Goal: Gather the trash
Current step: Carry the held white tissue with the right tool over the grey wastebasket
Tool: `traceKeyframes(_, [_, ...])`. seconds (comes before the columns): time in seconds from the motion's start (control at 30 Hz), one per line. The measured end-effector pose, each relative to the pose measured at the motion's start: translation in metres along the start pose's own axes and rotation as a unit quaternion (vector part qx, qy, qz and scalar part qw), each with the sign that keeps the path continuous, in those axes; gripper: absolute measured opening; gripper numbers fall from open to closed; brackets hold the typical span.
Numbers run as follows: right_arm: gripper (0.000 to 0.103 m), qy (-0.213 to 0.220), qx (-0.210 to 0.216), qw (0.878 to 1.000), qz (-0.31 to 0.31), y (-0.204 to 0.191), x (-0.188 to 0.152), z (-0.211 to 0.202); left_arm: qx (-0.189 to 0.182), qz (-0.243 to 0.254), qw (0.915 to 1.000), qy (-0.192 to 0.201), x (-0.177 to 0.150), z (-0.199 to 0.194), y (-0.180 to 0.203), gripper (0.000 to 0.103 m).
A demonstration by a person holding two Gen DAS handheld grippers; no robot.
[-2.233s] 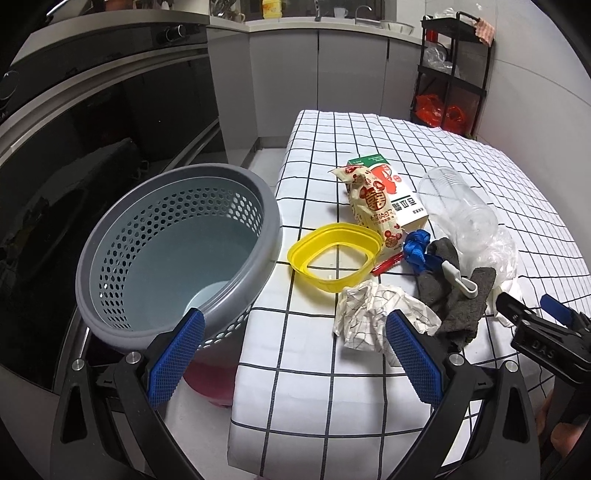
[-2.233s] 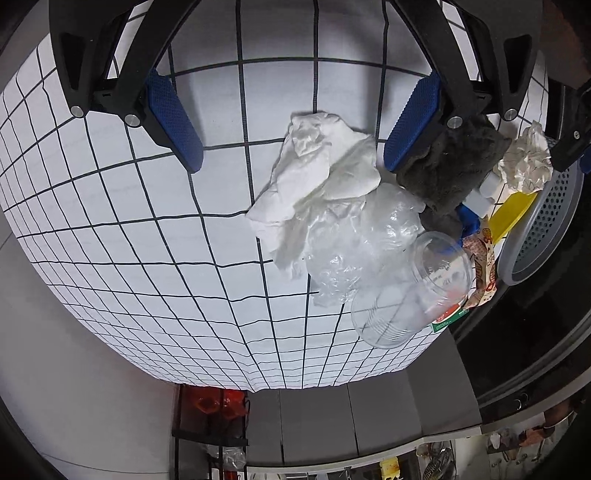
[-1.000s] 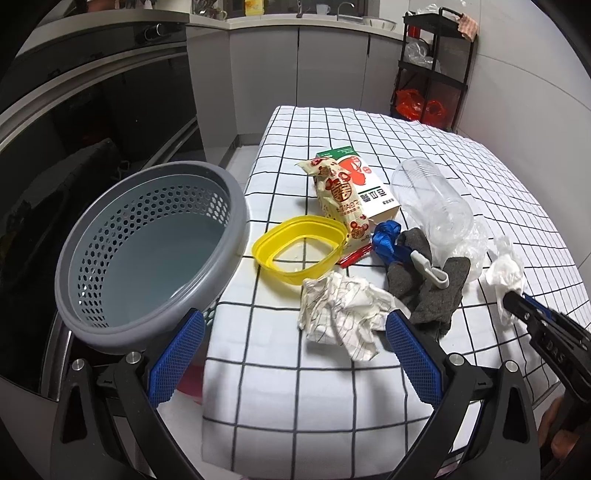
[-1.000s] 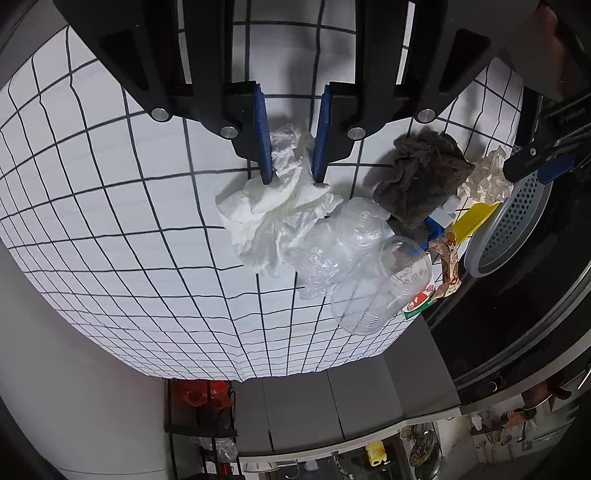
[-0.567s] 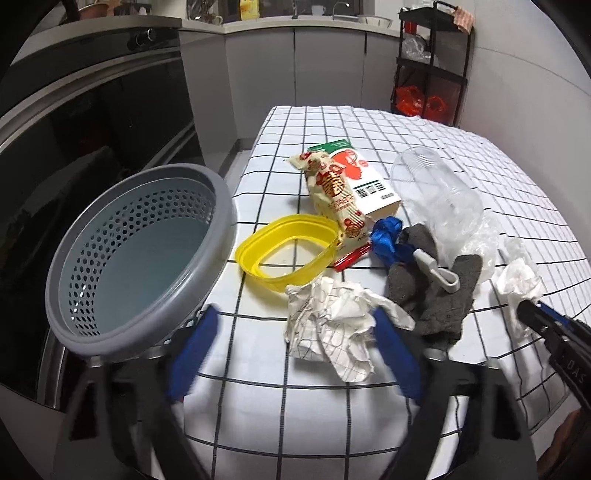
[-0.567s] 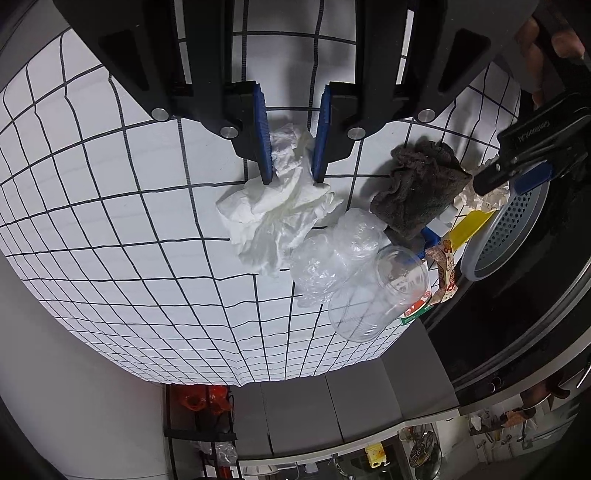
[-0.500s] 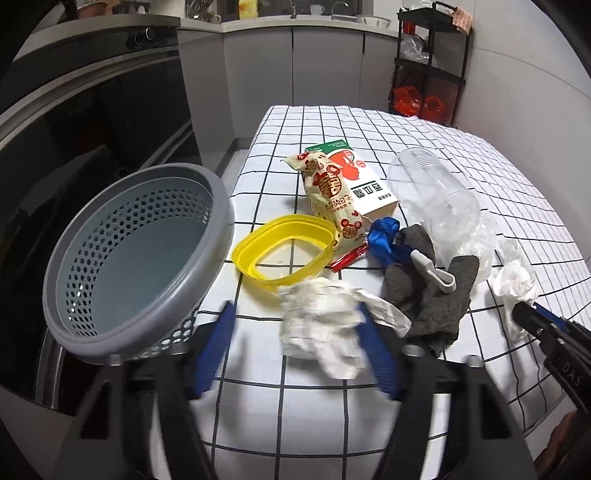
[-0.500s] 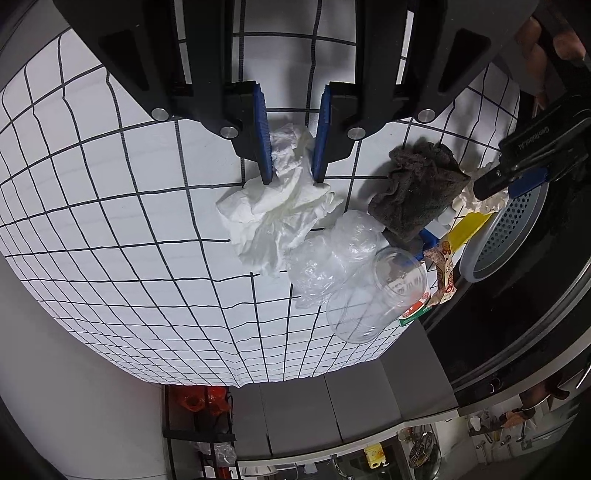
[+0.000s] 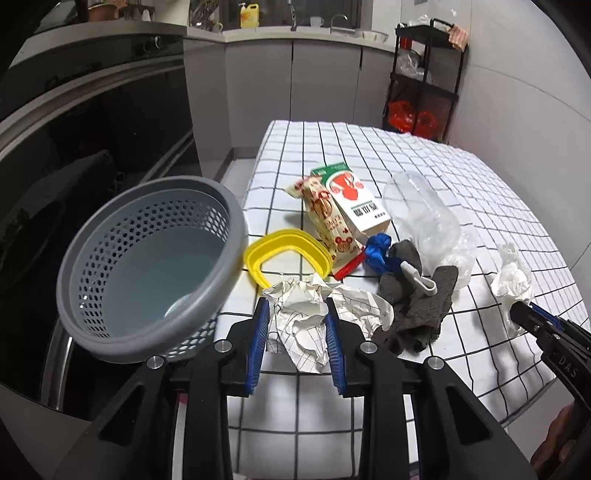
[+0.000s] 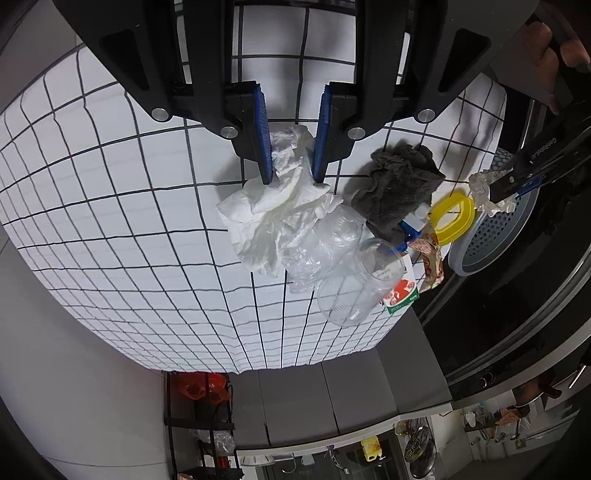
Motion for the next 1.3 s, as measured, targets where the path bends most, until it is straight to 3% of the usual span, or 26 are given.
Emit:
traceKeyframes(0.4, [0.022,0.033,0.043,0.998,-0.028,-0.049,0.028,-0.027,0.042,-0.011,0.9977,0.053,0.030,-0.035,-0.049,0.029])
traceKeyframes(0.6, [0.022,0.045,0.110,0.991,-0.058,-0.101,0.048,-0.022,0.073,-0.028,0.9952,0.060,0.038,-0.033,-0.084,0.029])
traceKeyframes(0.97, [0.022,0.000,0.206,0.973,-0.105,-0.185,0.053,0.038,0.130,-0.061,0.9891,0.034,0.037,-0.004,-0.148,0.029])
traceKeyframes(1.3, [0.022,-0.064,0.254,0.957,-0.122,-0.244,0.043,0.092,0.142,-0.082,0.9864,-0.001,0.034,0.029,-0.180,0.030])
Point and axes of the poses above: each gripper's, at about its wrist camera, not at the fingertips, and z roughly the way its jaws point, y to its right, x to its top, the point moved 2 cm from there along z, roughly the way its jaws point, and after that the axes turned 6 degrees about y, right-handed, at the moved point
